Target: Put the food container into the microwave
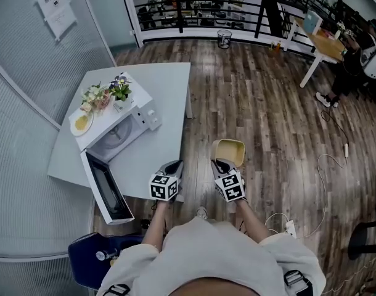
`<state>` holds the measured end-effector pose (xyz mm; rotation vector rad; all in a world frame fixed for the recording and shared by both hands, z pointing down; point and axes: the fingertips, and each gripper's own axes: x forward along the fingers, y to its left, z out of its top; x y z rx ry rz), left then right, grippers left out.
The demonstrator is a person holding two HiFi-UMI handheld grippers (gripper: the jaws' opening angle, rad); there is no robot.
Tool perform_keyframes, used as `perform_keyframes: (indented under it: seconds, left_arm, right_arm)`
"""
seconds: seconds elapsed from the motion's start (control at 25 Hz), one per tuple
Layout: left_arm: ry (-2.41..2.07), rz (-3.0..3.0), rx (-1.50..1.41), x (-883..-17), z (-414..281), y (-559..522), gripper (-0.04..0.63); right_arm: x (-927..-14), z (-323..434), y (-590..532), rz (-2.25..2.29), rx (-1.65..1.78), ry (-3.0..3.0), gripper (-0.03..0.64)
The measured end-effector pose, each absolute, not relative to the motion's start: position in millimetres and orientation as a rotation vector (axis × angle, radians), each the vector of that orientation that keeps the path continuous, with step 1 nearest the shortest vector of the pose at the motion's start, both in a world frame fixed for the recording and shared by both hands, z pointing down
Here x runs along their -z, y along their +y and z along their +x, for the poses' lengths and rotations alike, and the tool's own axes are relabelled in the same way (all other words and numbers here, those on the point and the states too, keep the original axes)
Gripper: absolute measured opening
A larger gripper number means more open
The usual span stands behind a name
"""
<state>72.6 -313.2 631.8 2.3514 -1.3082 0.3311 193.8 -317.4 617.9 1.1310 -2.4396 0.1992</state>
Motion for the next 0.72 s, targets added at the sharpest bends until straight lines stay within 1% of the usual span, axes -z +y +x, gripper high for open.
perform_keyframes:
  seconds: [0.36, 0.72]
  left_arm:
    - [-1.334, 2.307, -0.338, -637.5, 68.9, -330.8, 0.011]
    - [-1.431, 2.218, -0.306, -647.6, 31.5, -328.0, 0.011]
  right_arm:
    - [-626.3, 192.7, -339.8, 1.082, -0.218, -2.451, 0.028]
    - [-634.1, 153.1, -349.0, 0.949, -0.196, -2.488, 0.028]
